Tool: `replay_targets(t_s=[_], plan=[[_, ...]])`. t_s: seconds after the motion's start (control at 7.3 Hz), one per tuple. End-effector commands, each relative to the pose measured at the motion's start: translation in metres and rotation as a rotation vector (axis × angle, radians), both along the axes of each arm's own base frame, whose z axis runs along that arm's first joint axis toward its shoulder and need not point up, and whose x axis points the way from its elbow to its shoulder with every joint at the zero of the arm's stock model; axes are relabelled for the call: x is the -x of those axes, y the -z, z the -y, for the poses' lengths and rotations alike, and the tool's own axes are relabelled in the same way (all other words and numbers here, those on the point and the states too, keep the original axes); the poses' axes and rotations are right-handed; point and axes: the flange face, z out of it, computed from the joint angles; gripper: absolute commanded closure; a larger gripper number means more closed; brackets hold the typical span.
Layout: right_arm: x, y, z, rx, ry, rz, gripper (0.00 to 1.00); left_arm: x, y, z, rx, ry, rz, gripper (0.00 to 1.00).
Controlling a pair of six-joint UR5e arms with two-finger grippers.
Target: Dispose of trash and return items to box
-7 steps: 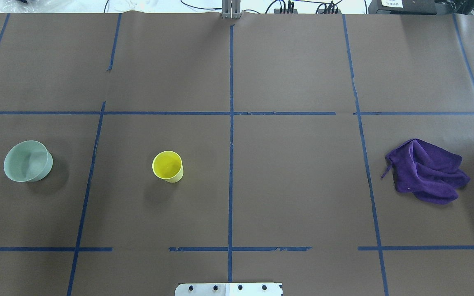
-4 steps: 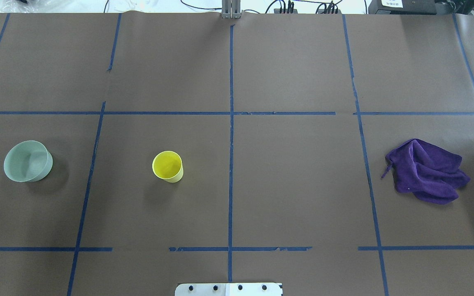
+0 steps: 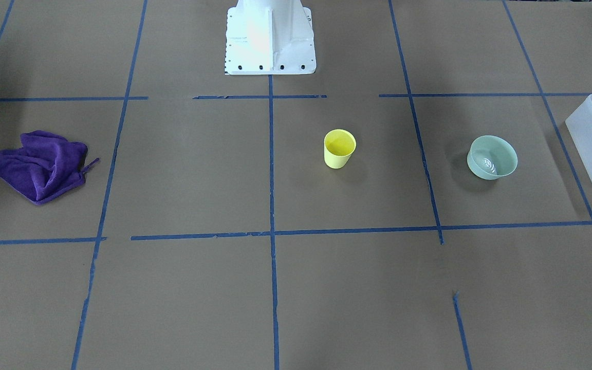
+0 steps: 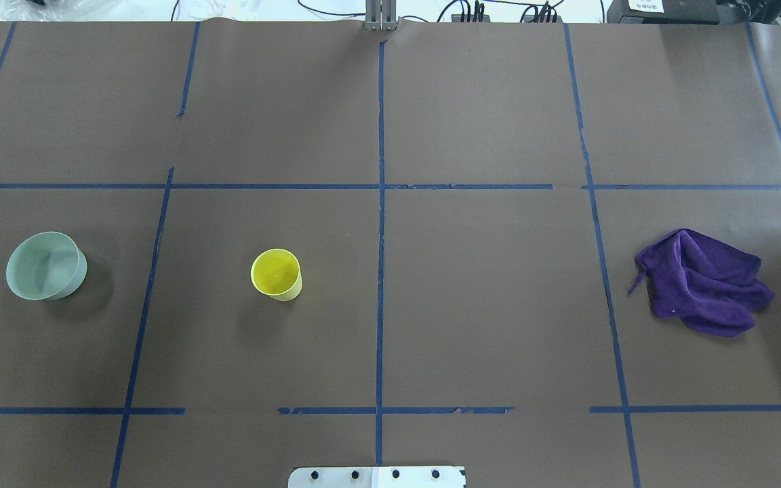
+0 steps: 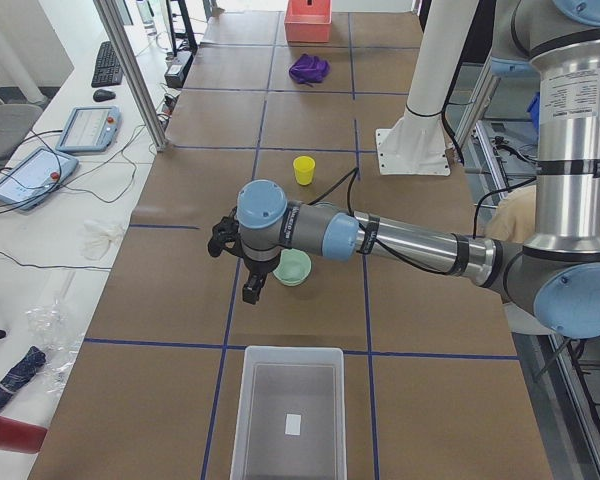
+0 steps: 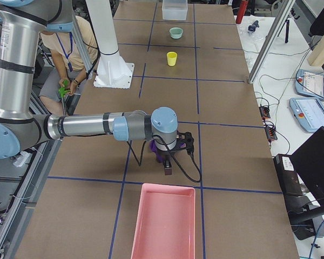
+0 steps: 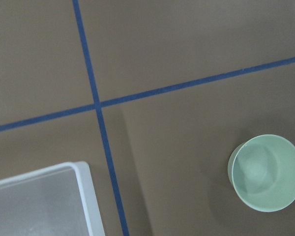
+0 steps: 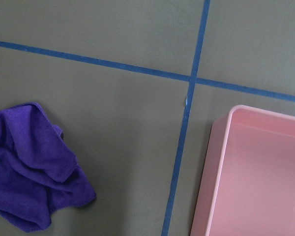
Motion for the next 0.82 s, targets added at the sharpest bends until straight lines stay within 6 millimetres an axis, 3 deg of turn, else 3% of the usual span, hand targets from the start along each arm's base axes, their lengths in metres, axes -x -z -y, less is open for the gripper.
replay_targets(t_s=[0.0, 0.14, 0.27, 0.41, 0.68], plan=[[0.000, 0.021, 0.014, -0.174, -0.002, 0.004, 0.00, -0.004, 0.042, 0.022, -0.267, 0.000, -0.010, 0.00], [0.002, 0.025, 0.019, -0.184, 0.002, 0.016, 0.00, -0.006, 0.062, 0.042, -0.452, -0.003, -0.024, 0.00], [0.003, 0.024, 0.021, -0.180, 0.007, 0.032, 0.00, -0.012, 0.063, 0.041, -0.535, 0.016, -0.049, 0.00], [0.004, 0.026, 0.029, -0.177, 0.006, 0.048, 0.00, -0.044, 0.080, 0.040, -0.421, 0.111, -0.165, 0.00], [0.005, 0.028, 0.037, -0.190, 0.012, 0.056, 0.00, -0.142, 0.101, 0.037, -0.431, 0.175, -0.162, 0.00]])
